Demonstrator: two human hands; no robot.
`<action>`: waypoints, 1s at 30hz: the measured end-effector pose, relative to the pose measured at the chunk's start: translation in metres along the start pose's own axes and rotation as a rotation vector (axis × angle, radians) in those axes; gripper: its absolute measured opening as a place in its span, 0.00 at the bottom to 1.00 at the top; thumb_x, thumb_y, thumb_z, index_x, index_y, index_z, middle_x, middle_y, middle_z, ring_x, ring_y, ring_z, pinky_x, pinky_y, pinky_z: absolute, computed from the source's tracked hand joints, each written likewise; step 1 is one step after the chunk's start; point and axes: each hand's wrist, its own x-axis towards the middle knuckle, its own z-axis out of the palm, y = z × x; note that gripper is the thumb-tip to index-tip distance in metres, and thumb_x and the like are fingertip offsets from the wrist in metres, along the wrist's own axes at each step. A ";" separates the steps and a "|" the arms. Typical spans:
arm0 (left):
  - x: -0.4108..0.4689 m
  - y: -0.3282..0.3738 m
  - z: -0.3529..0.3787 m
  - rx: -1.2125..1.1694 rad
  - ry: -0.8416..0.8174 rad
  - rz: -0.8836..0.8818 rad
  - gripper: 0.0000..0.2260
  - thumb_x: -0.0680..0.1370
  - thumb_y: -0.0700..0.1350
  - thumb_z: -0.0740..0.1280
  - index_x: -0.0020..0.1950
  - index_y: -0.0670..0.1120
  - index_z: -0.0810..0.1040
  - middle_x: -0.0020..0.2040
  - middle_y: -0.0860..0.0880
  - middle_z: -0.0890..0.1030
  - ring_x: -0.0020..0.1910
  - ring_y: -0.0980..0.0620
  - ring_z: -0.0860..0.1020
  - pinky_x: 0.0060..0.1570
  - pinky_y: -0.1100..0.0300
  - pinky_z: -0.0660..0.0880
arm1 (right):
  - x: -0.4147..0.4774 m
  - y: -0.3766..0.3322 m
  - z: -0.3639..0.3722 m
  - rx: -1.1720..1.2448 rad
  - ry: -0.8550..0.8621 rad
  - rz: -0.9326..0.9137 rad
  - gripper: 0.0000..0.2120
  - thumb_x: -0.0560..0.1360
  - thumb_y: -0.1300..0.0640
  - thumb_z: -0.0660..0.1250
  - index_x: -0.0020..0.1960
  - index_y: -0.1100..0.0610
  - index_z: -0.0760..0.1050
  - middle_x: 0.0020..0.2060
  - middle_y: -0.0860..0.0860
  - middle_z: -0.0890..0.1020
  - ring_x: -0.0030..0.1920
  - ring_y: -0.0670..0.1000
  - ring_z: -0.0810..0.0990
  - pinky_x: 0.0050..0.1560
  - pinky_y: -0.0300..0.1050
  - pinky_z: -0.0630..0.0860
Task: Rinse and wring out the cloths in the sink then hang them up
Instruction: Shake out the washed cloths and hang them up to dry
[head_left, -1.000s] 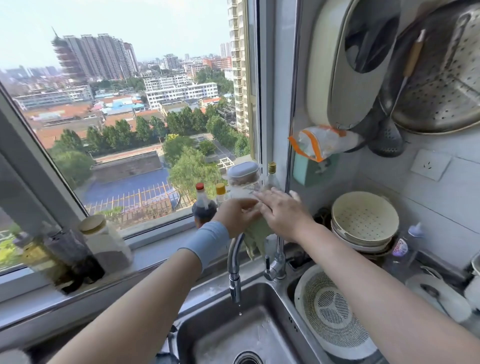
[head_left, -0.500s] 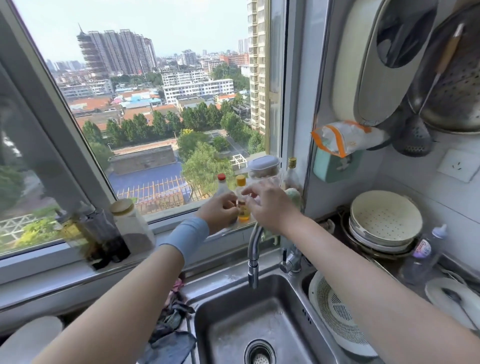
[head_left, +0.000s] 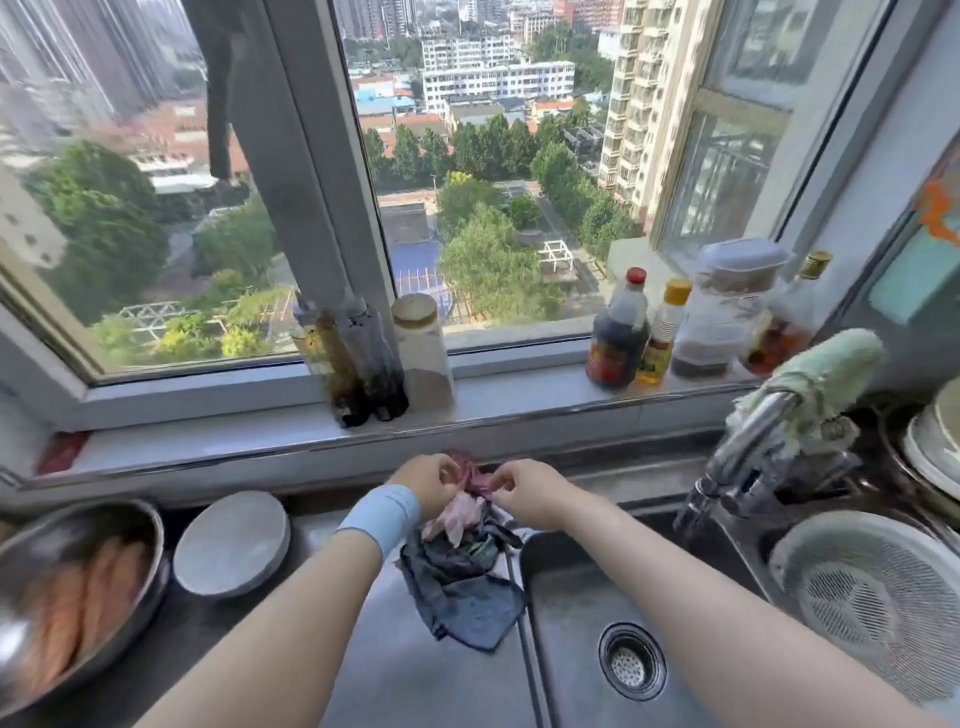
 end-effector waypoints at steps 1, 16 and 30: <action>0.006 -0.011 0.003 0.015 -0.004 -0.012 0.15 0.77 0.44 0.64 0.63 0.49 0.79 0.64 0.47 0.79 0.61 0.47 0.77 0.62 0.59 0.72 | 0.010 -0.001 0.013 -0.003 -0.010 0.019 0.15 0.77 0.55 0.63 0.61 0.54 0.81 0.59 0.53 0.83 0.60 0.54 0.79 0.58 0.41 0.73; 0.043 -0.087 0.036 0.145 -0.136 0.076 0.16 0.72 0.51 0.72 0.58 0.49 0.78 0.56 0.43 0.73 0.57 0.42 0.74 0.57 0.57 0.71 | 0.077 0.004 0.114 0.305 0.093 0.216 0.20 0.70 0.59 0.70 0.62 0.53 0.78 0.55 0.51 0.81 0.54 0.52 0.79 0.51 0.37 0.72; -0.004 0.020 -0.012 -0.484 -0.155 0.275 0.14 0.68 0.54 0.78 0.48 0.51 0.81 0.40 0.57 0.82 0.36 0.63 0.78 0.39 0.69 0.75 | -0.015 0.010 -0.027 0.736 0.387 0.043 0.16 0.82 0.45 0.61 0.49 0.52 0.84 0.40 0.49 0.86 0.39 0.47 0.84 0.35 0.40 0.77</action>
